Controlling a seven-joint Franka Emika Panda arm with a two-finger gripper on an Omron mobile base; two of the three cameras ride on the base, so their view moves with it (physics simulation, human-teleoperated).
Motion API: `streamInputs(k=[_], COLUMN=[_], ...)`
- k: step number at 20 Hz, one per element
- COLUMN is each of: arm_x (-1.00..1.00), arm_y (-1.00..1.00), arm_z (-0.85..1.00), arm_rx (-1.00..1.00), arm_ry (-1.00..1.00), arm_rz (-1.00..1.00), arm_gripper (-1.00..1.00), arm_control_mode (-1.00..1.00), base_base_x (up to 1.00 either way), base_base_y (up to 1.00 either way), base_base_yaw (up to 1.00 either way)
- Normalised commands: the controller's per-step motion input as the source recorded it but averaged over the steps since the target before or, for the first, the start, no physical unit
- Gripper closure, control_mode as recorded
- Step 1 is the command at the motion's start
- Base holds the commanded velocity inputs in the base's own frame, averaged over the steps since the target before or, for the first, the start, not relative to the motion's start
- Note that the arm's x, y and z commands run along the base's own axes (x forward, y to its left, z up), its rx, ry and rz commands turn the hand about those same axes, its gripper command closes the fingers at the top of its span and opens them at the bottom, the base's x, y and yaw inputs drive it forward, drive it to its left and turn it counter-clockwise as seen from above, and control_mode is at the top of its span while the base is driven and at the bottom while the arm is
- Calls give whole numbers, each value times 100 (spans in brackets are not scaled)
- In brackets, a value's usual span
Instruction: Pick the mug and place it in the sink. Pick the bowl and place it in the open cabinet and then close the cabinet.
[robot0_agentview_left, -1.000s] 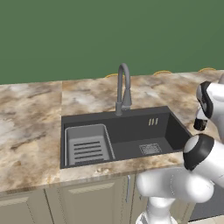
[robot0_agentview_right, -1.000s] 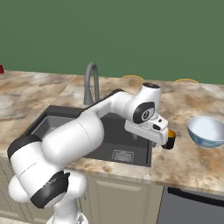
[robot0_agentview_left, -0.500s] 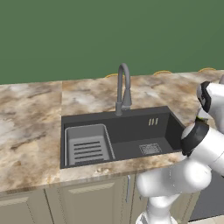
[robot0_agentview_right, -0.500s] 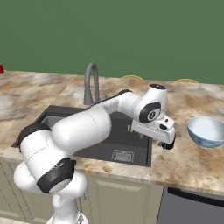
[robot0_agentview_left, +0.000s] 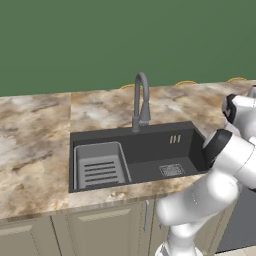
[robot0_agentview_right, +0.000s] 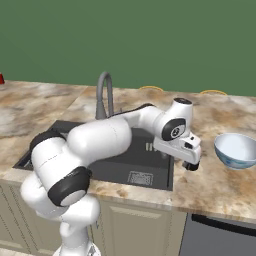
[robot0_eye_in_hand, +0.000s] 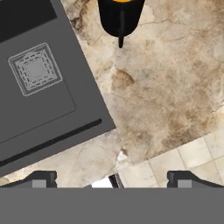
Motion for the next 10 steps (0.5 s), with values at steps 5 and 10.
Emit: streamInputs(k=[5,10], arm_x=[19,26], arm_y=[-9,-7], arm_z=[-19,-13], arm_rx=[0,0], arm_ry=[0,0], arm_rz=[0,0], arm_gripper=[-100,-100], arm_control_mode=[-100,-100], base_base_x=[0,0], base_base_y=[0,0], base_base_yaw=[0,0])
